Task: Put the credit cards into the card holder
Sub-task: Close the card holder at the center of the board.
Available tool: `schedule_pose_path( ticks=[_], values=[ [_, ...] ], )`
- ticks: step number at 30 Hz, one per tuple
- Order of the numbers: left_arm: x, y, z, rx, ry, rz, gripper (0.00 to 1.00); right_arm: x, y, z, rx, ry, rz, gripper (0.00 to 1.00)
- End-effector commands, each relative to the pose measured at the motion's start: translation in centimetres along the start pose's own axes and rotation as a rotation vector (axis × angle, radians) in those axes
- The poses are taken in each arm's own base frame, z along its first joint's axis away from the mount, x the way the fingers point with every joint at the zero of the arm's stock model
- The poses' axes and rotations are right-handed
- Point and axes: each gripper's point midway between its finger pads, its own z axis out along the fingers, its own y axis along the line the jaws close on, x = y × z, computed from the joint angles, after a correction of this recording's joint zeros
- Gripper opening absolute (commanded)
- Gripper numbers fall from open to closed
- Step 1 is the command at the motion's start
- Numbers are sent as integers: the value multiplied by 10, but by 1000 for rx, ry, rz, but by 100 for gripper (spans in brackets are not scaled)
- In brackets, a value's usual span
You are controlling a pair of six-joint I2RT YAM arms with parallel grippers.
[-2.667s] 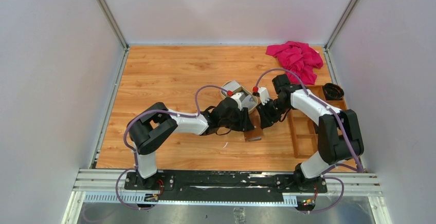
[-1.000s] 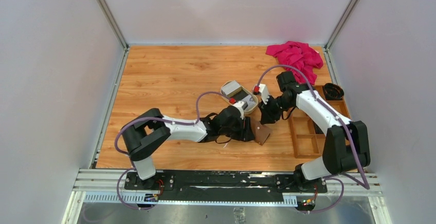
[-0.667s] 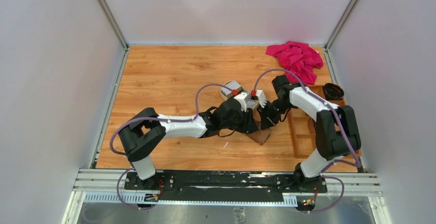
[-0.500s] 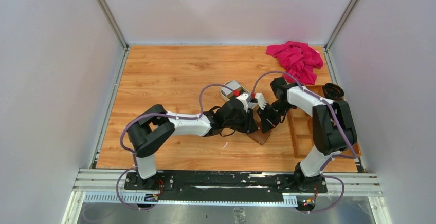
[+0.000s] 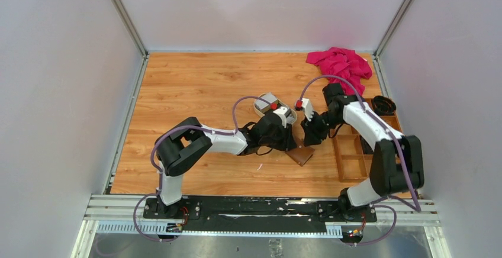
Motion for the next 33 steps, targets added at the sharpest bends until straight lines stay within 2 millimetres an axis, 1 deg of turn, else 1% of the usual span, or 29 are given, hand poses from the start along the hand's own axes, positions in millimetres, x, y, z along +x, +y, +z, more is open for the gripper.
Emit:
schedule_pose_path(
  ticks=[1,2,4,10,16,28,30,33],
  values=[
    [41,33,2,-87,115,5,34,-35,2,-24,54,-147,-223,45],
    [40,32,2,-85,115,3,34,-35,-1,-23,63,-140,-242,48],
    [40,32,2,-84,116,2,34,-32,-9,-20,69,-113,-245,51],
    [40,30,2,-78,117,0,34,-22,-22,-3,39,-56,-107,51],
    [40,29,2,-74,118,-2,34,-16,-36,0,87,-18,-62,48],
    [39,28,1,-70,117,-2,34,-12,-37,11,46,-2,-19,35],
    [39,27,1,-68,117,-2,34,-12,-38,11,43,-1,-18,30],
    [39,28,1,-69,117,-2,33,-13,-36,11,34,-4,-18,20]
  ],
)
